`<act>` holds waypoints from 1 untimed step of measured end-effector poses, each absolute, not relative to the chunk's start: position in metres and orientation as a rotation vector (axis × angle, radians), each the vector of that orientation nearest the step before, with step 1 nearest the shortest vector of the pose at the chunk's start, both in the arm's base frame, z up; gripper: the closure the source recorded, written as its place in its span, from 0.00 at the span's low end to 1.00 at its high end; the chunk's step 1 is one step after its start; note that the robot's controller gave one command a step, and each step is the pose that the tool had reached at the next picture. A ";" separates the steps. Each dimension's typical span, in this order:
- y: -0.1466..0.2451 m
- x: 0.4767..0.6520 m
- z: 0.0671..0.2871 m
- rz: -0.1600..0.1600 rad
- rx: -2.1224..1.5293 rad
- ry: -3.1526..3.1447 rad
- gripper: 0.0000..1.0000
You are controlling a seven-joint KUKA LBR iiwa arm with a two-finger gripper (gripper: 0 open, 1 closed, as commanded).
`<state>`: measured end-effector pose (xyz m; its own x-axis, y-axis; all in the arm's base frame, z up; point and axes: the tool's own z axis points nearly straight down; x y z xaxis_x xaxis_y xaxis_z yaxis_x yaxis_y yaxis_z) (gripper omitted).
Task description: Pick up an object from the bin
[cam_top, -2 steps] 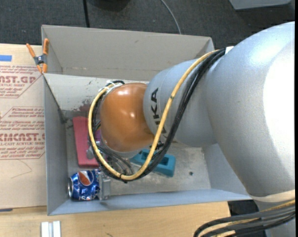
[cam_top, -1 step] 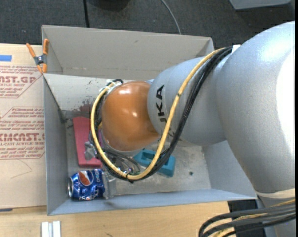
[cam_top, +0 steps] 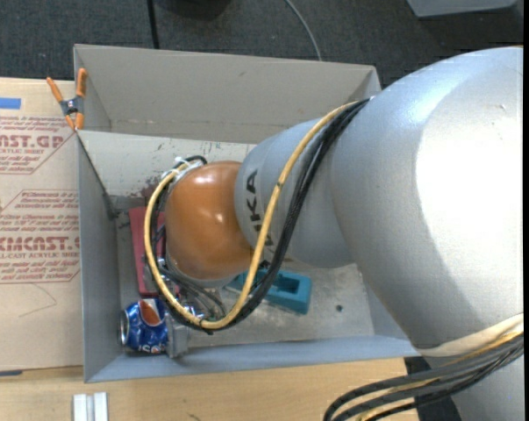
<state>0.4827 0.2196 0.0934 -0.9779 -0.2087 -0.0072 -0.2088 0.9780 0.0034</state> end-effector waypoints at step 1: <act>0.235 0.491 0.079 -0.003 -1.201 2.880 1.00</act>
Offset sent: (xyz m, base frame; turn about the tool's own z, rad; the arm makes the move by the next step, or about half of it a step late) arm 0.0000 0.0000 0.0000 0.0000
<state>0.4914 0.2351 0.0794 -0.7036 -0.7103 -0.0193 -0.7103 0.7039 -0.0101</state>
